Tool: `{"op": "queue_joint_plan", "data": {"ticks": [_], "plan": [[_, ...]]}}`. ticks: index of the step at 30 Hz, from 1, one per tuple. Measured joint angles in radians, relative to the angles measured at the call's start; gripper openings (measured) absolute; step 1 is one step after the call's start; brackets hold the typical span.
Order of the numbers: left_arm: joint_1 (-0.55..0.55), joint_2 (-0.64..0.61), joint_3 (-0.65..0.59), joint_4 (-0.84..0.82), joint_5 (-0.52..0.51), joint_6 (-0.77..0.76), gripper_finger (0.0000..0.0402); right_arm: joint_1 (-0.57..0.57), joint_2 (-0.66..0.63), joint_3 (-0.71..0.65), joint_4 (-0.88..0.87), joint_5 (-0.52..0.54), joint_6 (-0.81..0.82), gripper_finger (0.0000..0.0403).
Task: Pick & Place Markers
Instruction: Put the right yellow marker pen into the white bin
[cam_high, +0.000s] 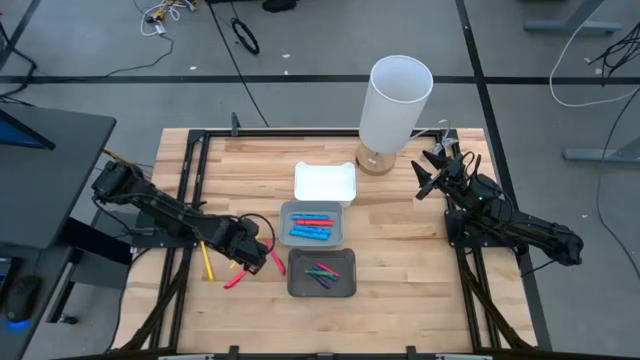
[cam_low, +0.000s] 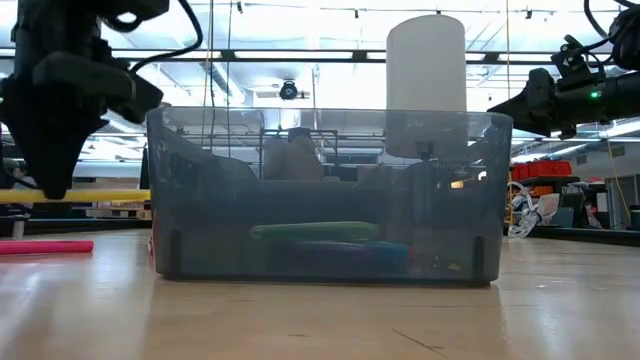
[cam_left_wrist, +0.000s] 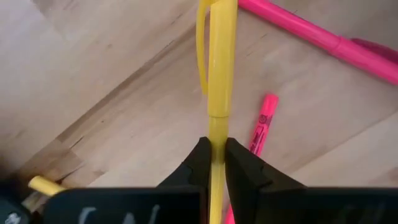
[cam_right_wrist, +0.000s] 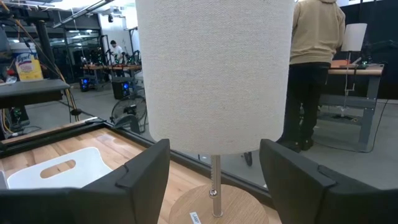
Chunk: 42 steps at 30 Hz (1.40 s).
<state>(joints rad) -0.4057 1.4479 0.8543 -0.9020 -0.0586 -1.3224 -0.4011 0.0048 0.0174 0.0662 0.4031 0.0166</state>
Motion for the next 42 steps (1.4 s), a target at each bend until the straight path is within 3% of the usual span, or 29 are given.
{"op": "queue_joint_plan", "data": {"ticks": [9, 29, 42], "plan": [[0.0, -0.024, 0.088, -0.108, -0.024, 0.081, 0.0029, 0.0, 0.0, 0.0, 0.0, 0.0, 0.0, 0.0251], [0.004, -0.024, 0.443, -0.276, 0.005, 0.537, 0.0029, 0.0, 0.0, 0.0, 0.0, 0.0, 0.0, 0.0251], [0.099, -0.011, 0.489, -0.306, 0.04, 0.812, 0.0028, 0.0, 0.0, 0.0, 0.0, 0.0, 0.0, 0.0251]]}}
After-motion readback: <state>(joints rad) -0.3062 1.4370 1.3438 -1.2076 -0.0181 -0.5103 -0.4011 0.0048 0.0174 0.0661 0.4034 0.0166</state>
